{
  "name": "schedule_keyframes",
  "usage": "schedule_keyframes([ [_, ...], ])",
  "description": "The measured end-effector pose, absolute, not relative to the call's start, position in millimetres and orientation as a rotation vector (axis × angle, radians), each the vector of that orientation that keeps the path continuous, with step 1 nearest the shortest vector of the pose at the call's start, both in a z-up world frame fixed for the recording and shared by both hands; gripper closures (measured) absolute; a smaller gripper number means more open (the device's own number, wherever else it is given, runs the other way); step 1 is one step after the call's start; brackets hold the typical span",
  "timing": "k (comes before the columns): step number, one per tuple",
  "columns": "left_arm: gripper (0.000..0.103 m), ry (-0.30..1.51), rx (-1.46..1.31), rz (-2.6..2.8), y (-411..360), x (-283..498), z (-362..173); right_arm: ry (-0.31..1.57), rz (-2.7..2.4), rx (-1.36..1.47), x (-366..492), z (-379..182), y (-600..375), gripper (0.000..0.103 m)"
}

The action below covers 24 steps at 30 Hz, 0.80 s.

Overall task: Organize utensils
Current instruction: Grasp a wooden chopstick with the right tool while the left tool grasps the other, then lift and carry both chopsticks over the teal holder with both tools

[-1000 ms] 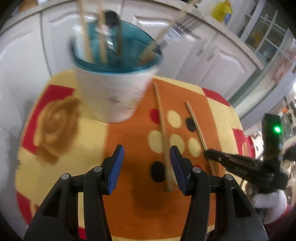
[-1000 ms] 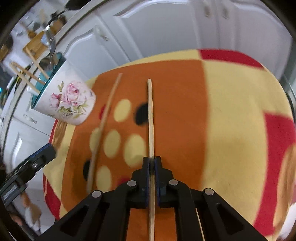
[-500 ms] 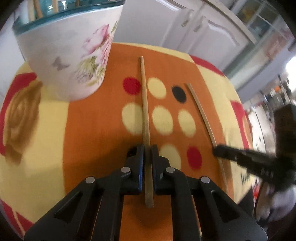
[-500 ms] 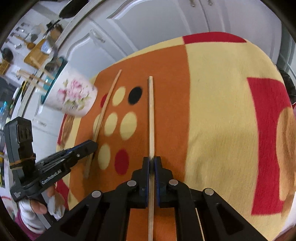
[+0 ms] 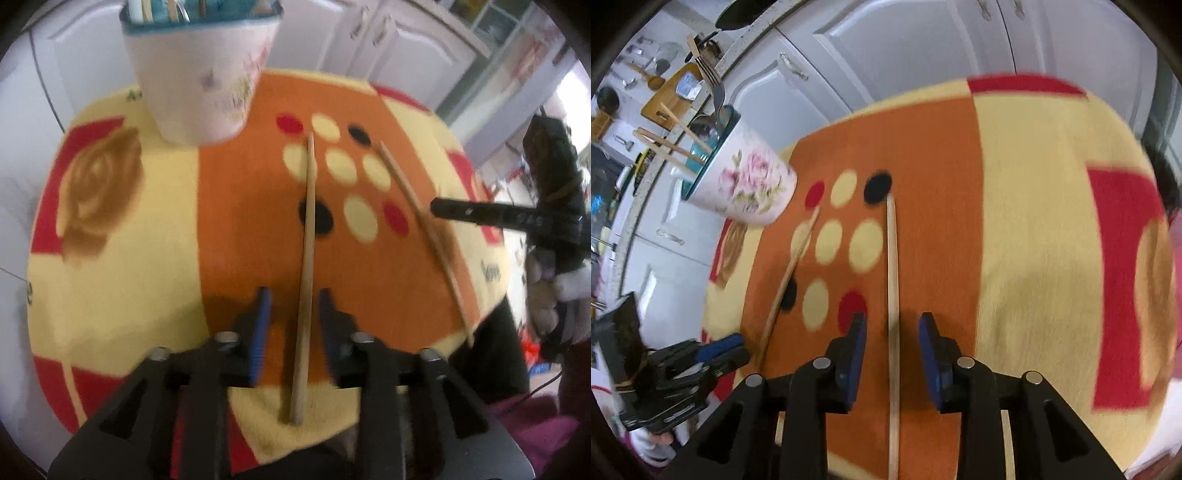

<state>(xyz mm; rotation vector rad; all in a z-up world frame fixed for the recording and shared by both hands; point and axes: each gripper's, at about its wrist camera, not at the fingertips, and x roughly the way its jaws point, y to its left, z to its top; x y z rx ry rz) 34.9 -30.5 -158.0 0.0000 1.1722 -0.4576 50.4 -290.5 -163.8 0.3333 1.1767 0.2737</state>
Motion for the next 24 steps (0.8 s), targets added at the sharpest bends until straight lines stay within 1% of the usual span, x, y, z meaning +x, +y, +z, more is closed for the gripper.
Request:
schedule_keyframes([
  [1,0.066,1.158,-0.013,-0.447,-30.9,40.6,-154.2,1.173,0.267,0.308,57.6,-163.2,-288.0,0.075],
  [9,0.065,1.099,0.059,-0.383,-71.6,92.9,-148.4,1.181,0.275,0.221,96.3,-172.3,-275.5,0.076],
  [10,0.065,1.101,0.068,-0.383,-77.2,98.5,-150.8,1.184,0.276,0.217,98.5,-174.0,-275.2,0.077],
  [15,0.065,1.142,0.211,-0.37,-106.6,118.8,-172.2,1.169,0.294,0.175,105.2,-176.6,-272.8,0.094],
  [16,0.065,1.142,0.239,-0.371,-110.7,120.2,-176.3,1.169,0.3,0.175,106.7,-176.7,-274.2,0.095],
  [18,0.072,1.11,0.267,-0.389,-113.8,120.7,-175.2,1.168,0.32,0.194,109.3,-176.9,-277.1,0.096],
  [19,0.086,1.11,0.264,-0.413,-114.2,120.9,-174.3,1.17,0.327,0.196,109.6,-176.4,-278.2,0.096],
  [20,0.099,1.112,0.259,-0.425,-113.6,120.9,-173.8,1.17,0.33,0.197,109.1,-175.2,-278.4,0.096],
  [24,0.099,1.124,0.165,-0.471,-96.7,114.9,-162.6,1.119,0.363,0.217,101.2,-155.5,-278.8,0.097],
])
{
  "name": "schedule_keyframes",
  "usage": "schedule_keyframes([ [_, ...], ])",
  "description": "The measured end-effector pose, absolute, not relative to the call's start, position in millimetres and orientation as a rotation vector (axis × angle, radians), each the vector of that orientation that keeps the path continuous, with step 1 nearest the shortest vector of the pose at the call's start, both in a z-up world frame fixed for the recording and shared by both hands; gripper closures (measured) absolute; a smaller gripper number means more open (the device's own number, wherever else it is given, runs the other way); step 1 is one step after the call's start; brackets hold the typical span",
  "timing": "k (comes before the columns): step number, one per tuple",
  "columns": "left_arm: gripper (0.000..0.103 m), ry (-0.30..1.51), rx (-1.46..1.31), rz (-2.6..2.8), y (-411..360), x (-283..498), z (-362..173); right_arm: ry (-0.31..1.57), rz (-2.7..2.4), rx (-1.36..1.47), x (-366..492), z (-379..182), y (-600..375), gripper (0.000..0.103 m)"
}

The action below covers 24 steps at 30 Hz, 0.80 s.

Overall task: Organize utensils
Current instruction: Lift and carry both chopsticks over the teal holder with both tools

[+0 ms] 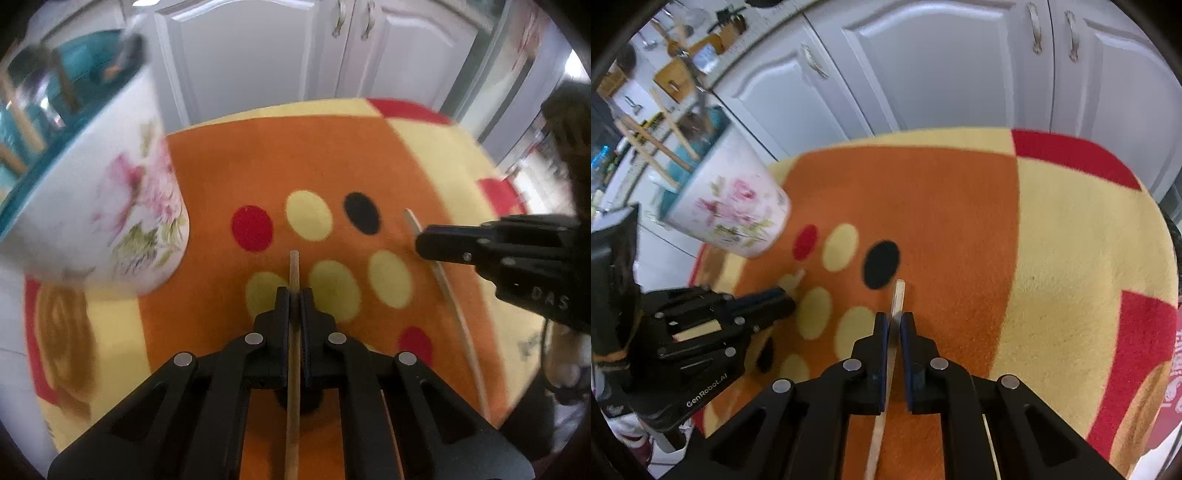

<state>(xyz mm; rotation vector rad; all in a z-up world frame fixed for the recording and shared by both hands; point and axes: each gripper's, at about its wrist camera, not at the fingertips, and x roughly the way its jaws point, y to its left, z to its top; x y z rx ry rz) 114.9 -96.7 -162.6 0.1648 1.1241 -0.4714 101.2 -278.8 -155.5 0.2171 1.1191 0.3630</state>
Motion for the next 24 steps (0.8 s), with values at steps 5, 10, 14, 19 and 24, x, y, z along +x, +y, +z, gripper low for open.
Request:
schedule_keyframes([
  [5,0.099,1.056,0.048,-0.485,-64.8,105.9,-124.5,1.064,0.391,0.21,91.4,-130.4,-277.2,0.097],
  [10,0.099,0.999,-0.042,-0.482,-43.0,94.6,-91.6,0.995,0.419,0.229,75.0,-99.2,-278.2,0.097],
  [14,0.099,0.922,-0.056,-0.498,-28.3,76.8,-59.4,0.927,0.447,0.218,62.2,-67.9,-277.2,0.098],
  [19,0.099,0.861,-0.067,-0.503,-8.0,57.7,-28.6,0.844,0.478,0.207,50.1,-31.1,-274.8,0.098],
  [24,0.099,0.804,-0.085,-0.491,6.2,46.6,-2.7,0.788,0.5,0.2,44.6,-4.6,-267.7,0.098],
])
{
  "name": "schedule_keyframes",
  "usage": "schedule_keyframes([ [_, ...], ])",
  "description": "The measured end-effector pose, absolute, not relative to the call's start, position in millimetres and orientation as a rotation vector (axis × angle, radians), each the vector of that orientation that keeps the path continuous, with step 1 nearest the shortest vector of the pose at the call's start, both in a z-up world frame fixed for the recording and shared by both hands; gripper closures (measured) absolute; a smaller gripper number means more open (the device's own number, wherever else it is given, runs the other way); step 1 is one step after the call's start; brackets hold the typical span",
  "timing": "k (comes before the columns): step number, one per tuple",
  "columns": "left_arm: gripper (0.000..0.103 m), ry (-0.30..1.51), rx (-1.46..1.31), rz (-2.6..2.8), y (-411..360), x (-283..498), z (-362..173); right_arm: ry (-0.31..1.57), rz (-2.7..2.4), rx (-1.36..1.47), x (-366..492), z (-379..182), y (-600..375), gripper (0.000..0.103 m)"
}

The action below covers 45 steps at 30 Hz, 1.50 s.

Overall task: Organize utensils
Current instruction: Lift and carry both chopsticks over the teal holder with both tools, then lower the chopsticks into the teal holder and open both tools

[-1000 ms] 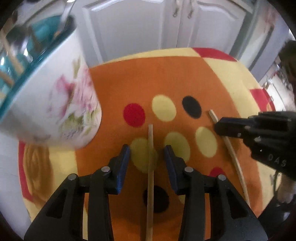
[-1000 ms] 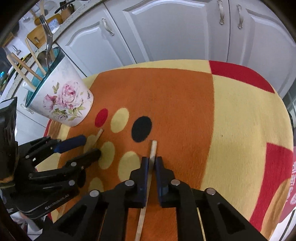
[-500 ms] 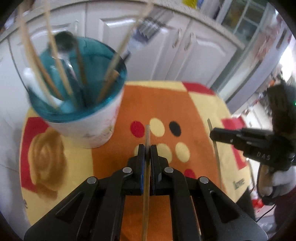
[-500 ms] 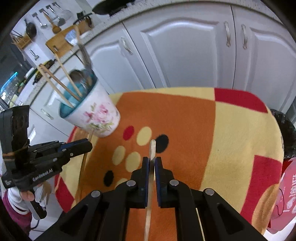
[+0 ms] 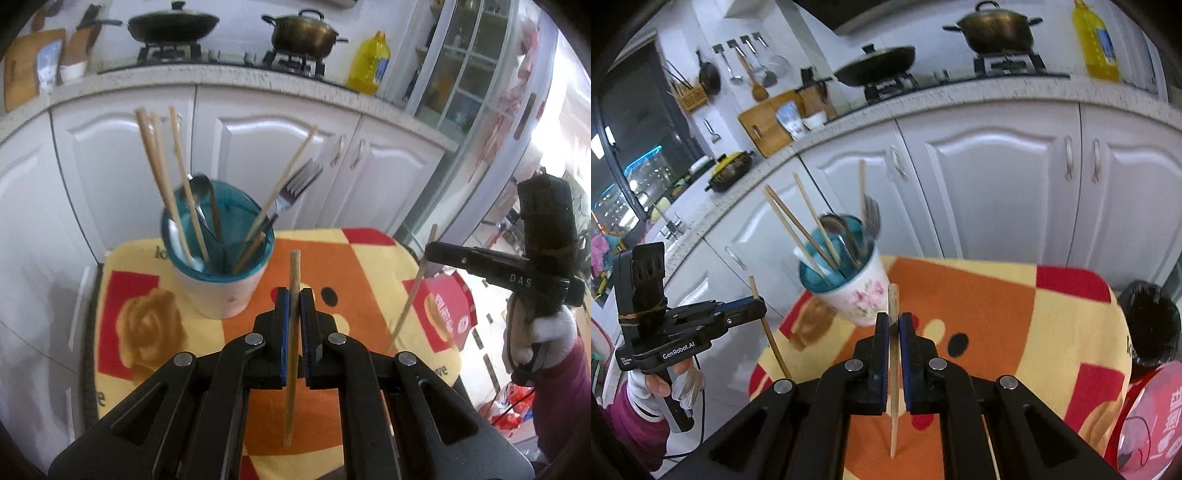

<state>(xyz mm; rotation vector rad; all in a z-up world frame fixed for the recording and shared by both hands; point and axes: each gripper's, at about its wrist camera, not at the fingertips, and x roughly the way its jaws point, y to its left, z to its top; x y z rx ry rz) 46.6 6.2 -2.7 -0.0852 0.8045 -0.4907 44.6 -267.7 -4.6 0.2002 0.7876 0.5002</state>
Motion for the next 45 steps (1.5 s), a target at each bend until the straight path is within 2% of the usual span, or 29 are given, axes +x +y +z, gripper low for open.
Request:
schedule_keyframes([
  [11,0.099,0.679,-0.133,-0.461,34.5,48.8,57.5,0.684,0.538,0.184,60.0,45.0,-246.5,0.098],
  [20,0.099,0.546,-0.124,-0.414,51.1,77.1,117.8,0.582,0.56,0.141,82.9,101.7,-223.3,0.098],
  [25,0.099,0.494,-0.105,-0.343,53.8,104.4,131.6,0.549,0.556,0.122,107.9,123.6,-202.2,0.098],
  [34,0.099,0.502,-0.071,-0.273,44.7,157.9,112.2,0.554,0.518,0.069,160.5,123.9,-169.7,0.098],
  [45,0.099,0.608,-0.094,-0.255,39.7,181.1,50.6,0.682,0.526,0.045,198.5,60.0,-146.7,0.098],
])
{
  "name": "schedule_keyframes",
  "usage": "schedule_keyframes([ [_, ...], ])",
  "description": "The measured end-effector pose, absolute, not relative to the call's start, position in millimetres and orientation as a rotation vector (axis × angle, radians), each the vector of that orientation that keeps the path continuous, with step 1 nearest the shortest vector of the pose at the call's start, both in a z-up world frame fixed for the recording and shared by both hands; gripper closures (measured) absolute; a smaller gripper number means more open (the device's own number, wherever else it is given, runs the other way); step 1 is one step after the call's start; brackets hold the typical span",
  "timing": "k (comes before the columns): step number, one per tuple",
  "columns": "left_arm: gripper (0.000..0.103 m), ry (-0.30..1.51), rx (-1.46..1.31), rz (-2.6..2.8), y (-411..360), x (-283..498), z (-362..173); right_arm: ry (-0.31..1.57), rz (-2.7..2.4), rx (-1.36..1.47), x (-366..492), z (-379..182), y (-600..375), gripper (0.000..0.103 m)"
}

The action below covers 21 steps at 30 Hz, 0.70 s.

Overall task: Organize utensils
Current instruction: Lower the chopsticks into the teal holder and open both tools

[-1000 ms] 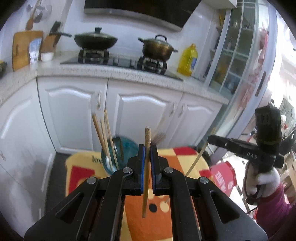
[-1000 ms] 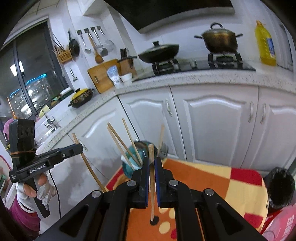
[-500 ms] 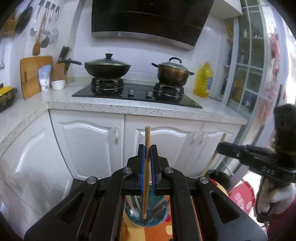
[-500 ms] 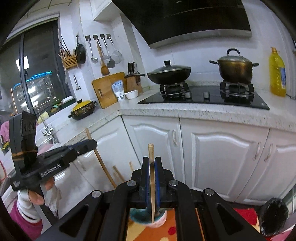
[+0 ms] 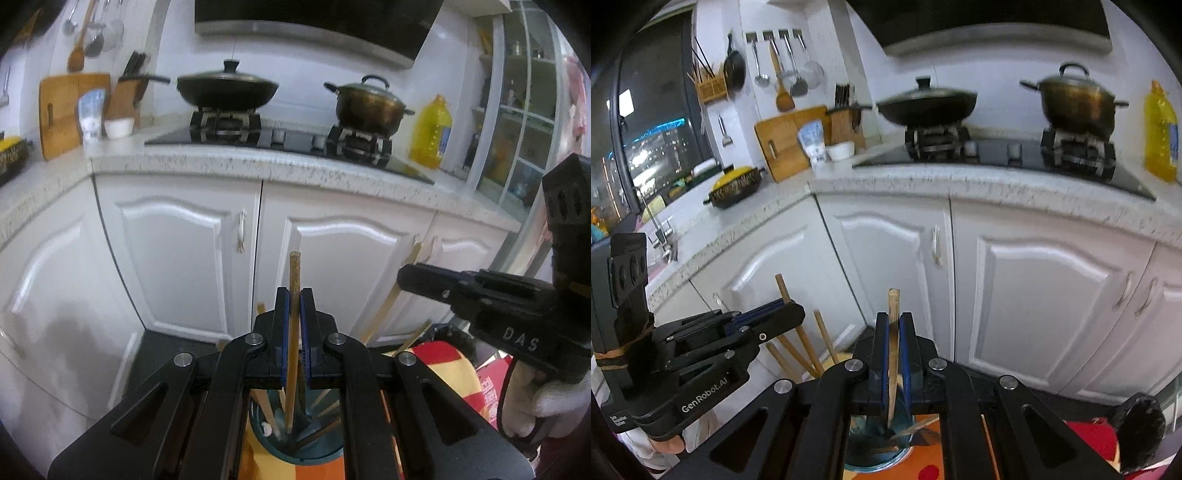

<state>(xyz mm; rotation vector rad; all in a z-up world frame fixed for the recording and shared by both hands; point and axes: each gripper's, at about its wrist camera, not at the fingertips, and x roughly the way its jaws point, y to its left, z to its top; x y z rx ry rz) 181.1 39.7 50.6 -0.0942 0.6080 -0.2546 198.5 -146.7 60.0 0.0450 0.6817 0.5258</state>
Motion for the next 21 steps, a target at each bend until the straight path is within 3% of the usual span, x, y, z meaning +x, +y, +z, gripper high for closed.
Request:
schedule_keyframes([
  [8,0.099,0.629,-0.098,-0.247,40.3,175.9,34.8,0.774,0.53,0.05,209.6,21.1,-139.6,0.098],
  [13,0.099,0.642,-0.109,-0.255,43.6,174.8,36.1,0.775,0.536,0.123,206.8,24.5,-151.0,0.097],
  [18,0.098,0.649,-0.127,-0.255,46.1,171.6,40.2,0.754,0.535,0.125,192.7,35.5,-159.2,0.079],
  [21,0.095,0.647,-0.13,-0.255,46.5,166.6,43.7,0.745,0.529,0.134,181.3,38.0,-165.0,0.079],
])
